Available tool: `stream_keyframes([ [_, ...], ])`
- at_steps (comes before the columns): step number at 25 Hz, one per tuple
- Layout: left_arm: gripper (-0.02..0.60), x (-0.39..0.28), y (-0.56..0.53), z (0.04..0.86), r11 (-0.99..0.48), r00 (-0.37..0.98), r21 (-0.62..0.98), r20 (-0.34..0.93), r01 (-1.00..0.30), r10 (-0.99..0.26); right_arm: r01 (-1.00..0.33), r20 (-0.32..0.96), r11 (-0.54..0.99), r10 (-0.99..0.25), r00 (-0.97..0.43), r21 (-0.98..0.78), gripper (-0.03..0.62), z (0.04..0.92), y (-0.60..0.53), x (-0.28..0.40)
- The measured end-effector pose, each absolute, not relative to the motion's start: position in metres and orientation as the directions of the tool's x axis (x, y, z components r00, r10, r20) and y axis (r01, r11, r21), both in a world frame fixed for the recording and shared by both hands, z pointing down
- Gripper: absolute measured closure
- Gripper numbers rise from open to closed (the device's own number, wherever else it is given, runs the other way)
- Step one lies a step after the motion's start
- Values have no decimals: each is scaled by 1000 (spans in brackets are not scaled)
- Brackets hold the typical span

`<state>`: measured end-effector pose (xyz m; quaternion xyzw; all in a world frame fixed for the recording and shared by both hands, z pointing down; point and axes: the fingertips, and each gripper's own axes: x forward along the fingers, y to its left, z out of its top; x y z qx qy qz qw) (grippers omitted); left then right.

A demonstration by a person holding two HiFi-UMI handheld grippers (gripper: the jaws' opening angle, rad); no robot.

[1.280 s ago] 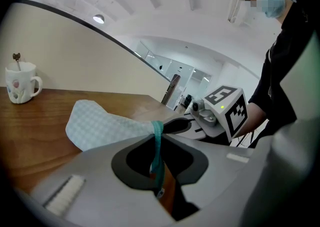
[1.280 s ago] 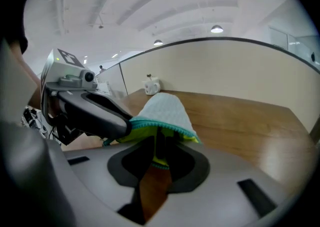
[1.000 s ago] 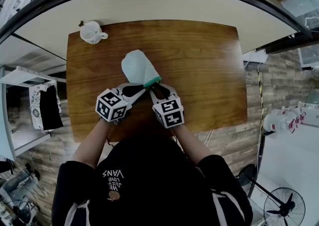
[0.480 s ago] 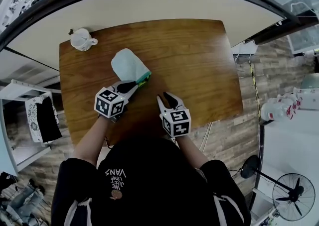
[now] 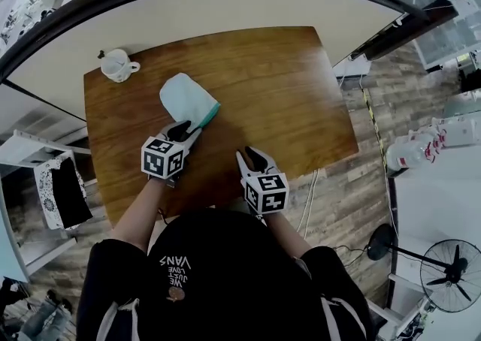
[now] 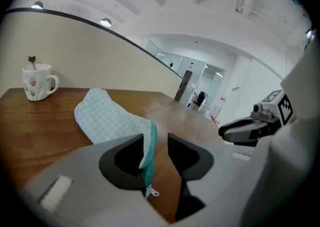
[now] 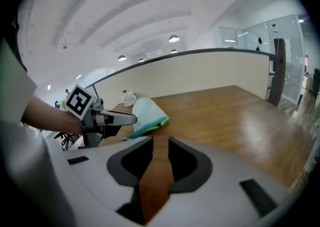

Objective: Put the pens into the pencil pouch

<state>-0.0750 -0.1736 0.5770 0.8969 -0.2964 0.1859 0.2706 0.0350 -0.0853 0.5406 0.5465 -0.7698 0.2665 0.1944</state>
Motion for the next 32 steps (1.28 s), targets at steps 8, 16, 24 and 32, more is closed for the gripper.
stream_keyframes([
  [8, 440, -113, -140, 537, -674, 725, 295, 420, -678, -546, -957, 556, 229, -779, -289, -176, 520, 519, -58, 30],
  [16, 442, -147, -100, 481, -638, 651, 168, 348, -751, -674, -942, 525, 296, -782, -336, -161, 522, 498, -51, 24],
  [24, 504, -142, -75, 448, -531, 528, 81, 308, -844, -792, -885, 510, 437, -731, -453, -160, 557, 493, -58, 36],
  [32, 568, -109, -40, 442, -397, 410, 105, 303, -912, -860, -788, 504, 601, -643, -577, -136, 580, 482, -51, 64],
])
